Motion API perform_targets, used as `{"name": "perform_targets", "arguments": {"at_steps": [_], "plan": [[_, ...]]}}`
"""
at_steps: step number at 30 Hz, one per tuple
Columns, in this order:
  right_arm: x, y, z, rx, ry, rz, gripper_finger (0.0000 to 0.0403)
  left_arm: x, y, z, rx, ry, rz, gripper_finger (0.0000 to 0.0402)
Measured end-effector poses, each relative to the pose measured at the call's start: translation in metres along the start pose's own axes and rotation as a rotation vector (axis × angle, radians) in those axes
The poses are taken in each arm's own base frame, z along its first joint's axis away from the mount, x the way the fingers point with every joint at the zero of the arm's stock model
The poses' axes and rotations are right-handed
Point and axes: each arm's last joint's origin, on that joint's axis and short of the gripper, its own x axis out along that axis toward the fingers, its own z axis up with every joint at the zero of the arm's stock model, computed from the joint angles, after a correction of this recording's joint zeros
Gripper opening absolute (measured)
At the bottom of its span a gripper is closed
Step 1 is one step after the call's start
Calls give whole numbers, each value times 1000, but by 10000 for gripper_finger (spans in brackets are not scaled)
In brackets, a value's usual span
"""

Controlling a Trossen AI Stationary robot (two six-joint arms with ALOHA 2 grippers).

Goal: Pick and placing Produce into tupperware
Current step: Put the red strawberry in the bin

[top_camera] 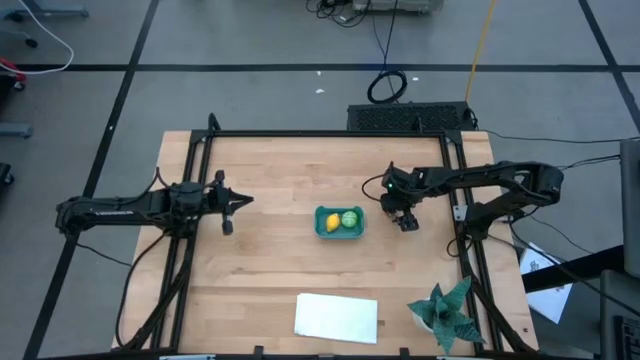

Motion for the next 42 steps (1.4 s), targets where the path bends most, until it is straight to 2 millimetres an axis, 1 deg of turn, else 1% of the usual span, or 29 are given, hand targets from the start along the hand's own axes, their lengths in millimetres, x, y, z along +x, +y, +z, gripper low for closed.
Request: {"name": "perform_targets", "arguments": {"at_steps": [5, 16, 35, 39, 42], "plan": [[0, 0, 0, 4, -1, -1, 302, 0, 0, 0, 0, 0, 0, 26], [1, 1, 1, 27, -12, 6, 248, 0, 0, 0, 0, 0, 0, 26], [1, 1, 3, 38, -25, 5, 173, 0, 0, 0, 0, 1, 0, 26], [1, 0, 3, 41, -30, 2, 167, 0, 0, 0, 0, 1, 0, 26], [1, 0, 3, 33, -32, 1, 172, 0, 0, 0, 0, 1, 0, 26]]}}
